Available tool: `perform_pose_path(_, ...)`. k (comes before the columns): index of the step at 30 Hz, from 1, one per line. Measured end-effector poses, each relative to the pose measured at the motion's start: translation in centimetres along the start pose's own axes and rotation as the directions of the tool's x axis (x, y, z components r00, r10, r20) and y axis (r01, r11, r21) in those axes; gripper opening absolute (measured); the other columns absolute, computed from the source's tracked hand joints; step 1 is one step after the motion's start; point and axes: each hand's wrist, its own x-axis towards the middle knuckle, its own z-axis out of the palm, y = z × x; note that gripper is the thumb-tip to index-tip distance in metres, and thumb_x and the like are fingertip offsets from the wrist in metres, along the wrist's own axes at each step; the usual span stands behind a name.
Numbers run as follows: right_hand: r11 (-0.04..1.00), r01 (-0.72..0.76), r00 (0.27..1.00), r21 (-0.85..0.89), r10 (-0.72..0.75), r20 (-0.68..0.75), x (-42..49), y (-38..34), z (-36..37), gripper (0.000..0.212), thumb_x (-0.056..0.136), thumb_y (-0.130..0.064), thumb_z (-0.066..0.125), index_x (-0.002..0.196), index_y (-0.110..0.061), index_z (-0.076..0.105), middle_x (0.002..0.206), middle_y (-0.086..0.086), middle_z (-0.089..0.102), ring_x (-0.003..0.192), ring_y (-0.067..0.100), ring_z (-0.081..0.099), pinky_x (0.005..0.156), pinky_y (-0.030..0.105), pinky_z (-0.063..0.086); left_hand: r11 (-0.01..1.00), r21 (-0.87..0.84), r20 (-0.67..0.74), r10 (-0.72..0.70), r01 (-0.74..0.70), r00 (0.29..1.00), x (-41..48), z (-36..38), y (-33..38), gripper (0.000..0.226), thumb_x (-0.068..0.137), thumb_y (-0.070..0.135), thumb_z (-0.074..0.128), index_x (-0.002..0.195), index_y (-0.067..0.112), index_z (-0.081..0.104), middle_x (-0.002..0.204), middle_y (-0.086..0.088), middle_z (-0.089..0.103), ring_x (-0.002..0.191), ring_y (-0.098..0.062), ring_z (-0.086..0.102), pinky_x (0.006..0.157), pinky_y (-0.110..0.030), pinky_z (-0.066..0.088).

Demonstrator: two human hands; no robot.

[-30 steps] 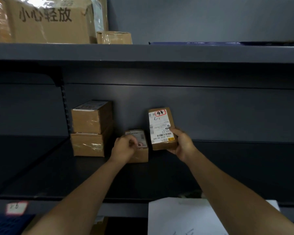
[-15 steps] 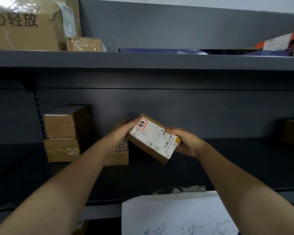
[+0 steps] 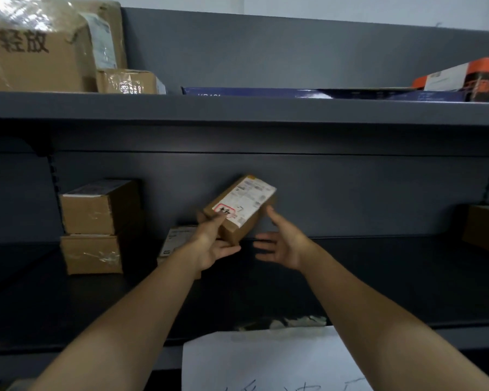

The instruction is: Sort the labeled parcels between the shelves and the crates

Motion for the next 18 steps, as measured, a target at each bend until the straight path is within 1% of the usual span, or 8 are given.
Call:
perform_pose_path(2, 0.999, 0.020, 0.998, -0.041, -0.017, 0.066, 0.4, 0.3, 1.3, 0.049, 0.090, -0.045, 0.061, 0.128, -0.016, 0.048, 0.124, 0.013, 0.058, 0.114, 0.032, 0.056, 0.091, 0.050, 0.048, 0.995, 0.103, 0.076, 0.000, -0.007, 0.997, 0.2, -0.1, -0.6, 0.054, 0.094, 0.030, 0.054, 0.141, 0.030, 0.027, 0.119, -0.017, 0.057, 0.095, -0.035, 0.062, 0.069, -0.042, 0.054)
perform_pose_path(4, 0.996, 0.091, 0.994, -0.004, -0.091, 0.061, 1.1, 0.4, 2.3, 0.046, 0.091, -0.033, 0.062, 0.133, -0.020, 0.048, 0.121, 0.009, 0.062, 0.107, 0.029, 0.060, 0.082, 0.048, 0.051, 0.965, 0.255, 0.111, 0.027, -0.054, 0.993, 0.1, -0.2, -0.9, 0.053, 0.093, 0.032, 0.055, 0.139, 0.026, 0.029, 0.124, -0.017, 0.056, 0.103, -0.033, 0.060, 0.083, -0.040, 0.053)
perform_pose_path(6, 0.990, 0.135, 0.991, 0.041, -0.135, 0.002, 1.5, 0.3, 2.7, 0.039, 0.092, -0.029, 0.062, 0.128, -0.021, 0.050, 0.111, 0.005, 0.064, 0.100, 0.025, 0.061, 0.083, 0.048, 0.052, 0.907, 0.403, 0.093, 0.096, -0.126, 0.991, -0.1, -0.5, -0.4, 0.046, 0.095, 0.035, 0.050, 0.136, 0.022, 0.035, 0.129, -0.012, 0.053, 0.113, -0.030, 0.054, 0.092, -0.037, 0.048)
perform_pose_path(8, 0.993, 0.116, 0.991, 0.035, -0.113, -0.075, 2.0, 0.4, 2.7, 0.031, 0.091, -0.033, 0.063, 0.117, -0.021, 0.052, 0.102, 0.003, 0.062, 0.095, 0.023, 0.060, 0.086, 0.047, 0.052, 0.788, 0.570, -0.012, 0.289, -0.232, 0.957, 0.3, -1.9, 0.4, 0.036, 0.098, 0.030, 0.046, 0.131, 0.015, 0.048, 0.126, -0.010, 0.055, 0.116, -0.027, 0.052, 0.094, -0.034, 0.043)
perform_pose_path(9, 0.995, 0.098, 0.989, 0.010, -0.097, -0.110, 2.2, 0.5, 2.6, 0.030, 0.090, -0.035, 0.065, 0.114, -0.022, 0.051, 0.100, 0.003, 0.061, 0.096, 0.023, 0.060, 0.086, 0.046, 0.052, 0.724, 0.641, -0.080, 0.394, -0.256, 0.916, 0.8, -3.2, 0.8, 0.032, 0.098, 0.024, 0.047, 0.125, 0.011, 0.056, 0.124, -0.012, 0.058, 0.116, -0.029, 0.053, 0.096, -0.033, 0.042)
perform_pose_path(11, 0.998, 0.051, 0.988, -0.040, -0.056, -0.144, 2.8, 0.9, 2.6, 0.029, 0.089, -0.037, 0.066, 0.108, -0.021, 0.052, 0.097, 0.003, 0.061, 0.100, 0.024, 0.059, 0.088, 0.044, 0.051, 0.684, 0.697, -0.205, 0.478, -0.215, 0.854, 2.1, -6.3, 1.5, 0.026, 0.095, 0.018, 0.051, 0.116, 0.008, 0.063, 0.122, -0.015, 0.061, 0.115, -0.033, 0.055, 0.100, -0.038, 0.042)
perform_pose_path(15, 0.988, -0.074, 0.988, -0.132, 0.055, -0.144, 3.5, 2.2, 3.5, 0.024, 0.090, -0.034, 0.066, 0.085, -0.021, 0.047, 0.090, 0.007, 0.060, 0.100, 0.028, 0.059, 0.097, 0.047, 0.049, 0.780, 0.624, -0.362, 0.333, -0.039, 0.871, 4.1, -11.3, 0.7, 0.034, 0.092, 0.021, 0.055, 0.124, 0.010, 0.053, 0.121, -0.017, 0.060, 0.108, -0.037, 0.057, 0.096, -0.050, 0.046)
perform_pose_path(18, 0.972, -0.133, 0.986, -0.196, 0.111, -0.121, 4.1, 3.4, 4.6, 0.021, 0.091, -0.033, 0.066, 0.089, -0.017, 0.052, 0.092, 0.010, 0.063, 0.095, 0.027, 0.063, 0.091, 0.046, 0.053, 0.866, 0.497, -0.352, 0.145, 0.053, 0.925, 3.4, -11.4, -0.8, 0.035, 0.094, 0.021, 0.052, 0.125, 0.004, 0.052, 0.120, -0.018, 0.060, 0.107, -0.035, 0.057, 0.095, -0.044, 0.047)
